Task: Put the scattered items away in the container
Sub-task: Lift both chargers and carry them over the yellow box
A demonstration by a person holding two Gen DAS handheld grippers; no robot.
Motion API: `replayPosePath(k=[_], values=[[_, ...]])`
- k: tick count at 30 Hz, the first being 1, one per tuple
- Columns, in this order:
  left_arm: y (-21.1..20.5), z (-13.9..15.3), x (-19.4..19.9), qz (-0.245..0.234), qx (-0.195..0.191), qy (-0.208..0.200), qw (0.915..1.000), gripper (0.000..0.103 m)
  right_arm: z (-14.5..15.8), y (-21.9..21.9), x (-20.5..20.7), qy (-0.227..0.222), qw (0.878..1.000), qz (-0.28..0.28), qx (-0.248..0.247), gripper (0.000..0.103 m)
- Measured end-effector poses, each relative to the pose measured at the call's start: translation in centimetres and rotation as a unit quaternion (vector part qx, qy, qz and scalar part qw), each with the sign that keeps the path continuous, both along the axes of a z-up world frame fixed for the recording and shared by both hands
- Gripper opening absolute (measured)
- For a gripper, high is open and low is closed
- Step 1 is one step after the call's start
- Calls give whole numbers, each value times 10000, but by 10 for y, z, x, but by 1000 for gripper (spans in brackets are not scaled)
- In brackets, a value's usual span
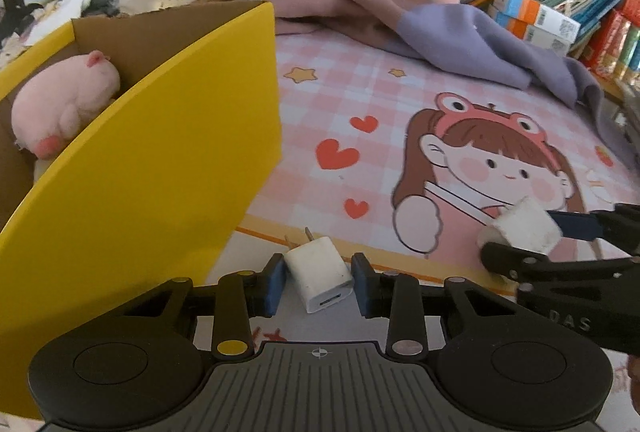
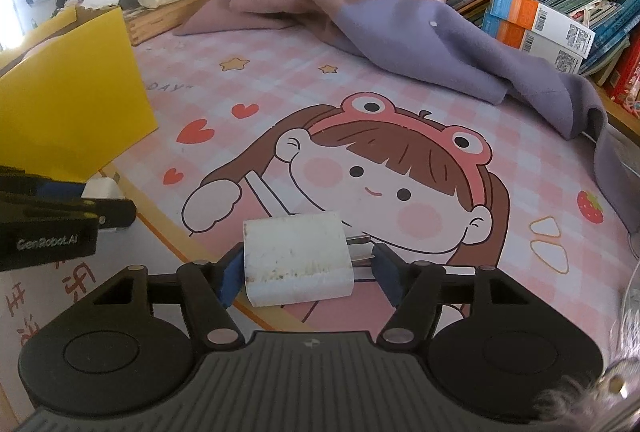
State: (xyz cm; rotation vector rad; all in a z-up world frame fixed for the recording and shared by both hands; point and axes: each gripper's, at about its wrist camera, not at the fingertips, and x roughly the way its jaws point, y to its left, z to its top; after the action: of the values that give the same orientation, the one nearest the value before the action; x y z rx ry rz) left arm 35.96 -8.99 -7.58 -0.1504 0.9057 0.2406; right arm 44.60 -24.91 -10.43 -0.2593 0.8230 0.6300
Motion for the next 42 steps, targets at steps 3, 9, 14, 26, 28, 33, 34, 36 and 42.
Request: replayPosePath(k=[3,9,14,26,28,33,34,36,42], values=[[-2,6,-4,-97,-43,-53,9999,34,2,-3,-1,80,10000,-2,42,63],[-7,23,-16,-300,-178,-95,9993,34,15,-15,-11,92,9998,-31,192,63],[-14,38,-31,-546,-261,-136,9981,34,28,-28,-25,115,9994,-36,310,63],[-17,71,-71,-808,-397,-256,9956,34,56,-52,-64,201,9975,-72,673,63],[-16,80,-78,-973,-293,-344,9942,34,62,-55,-72,184,9974,-85,689,63],[-12,94,-86,-1180,-407,-528,9908,34,77,-66,-90,67,9972,-277,697,63],[-12,95,-88,-1239,-482,-558,9895,34,80,-68,-93,72,9968,-354,720,63],[-13,95,-92,-1359,-625,-585,9870,34,84,-71,-100,60,9962,-489,724,63],[-15,89,-100,-1783,-930,-546,9780,34,90,-75,-128,-23,9946,-876,551,63]])
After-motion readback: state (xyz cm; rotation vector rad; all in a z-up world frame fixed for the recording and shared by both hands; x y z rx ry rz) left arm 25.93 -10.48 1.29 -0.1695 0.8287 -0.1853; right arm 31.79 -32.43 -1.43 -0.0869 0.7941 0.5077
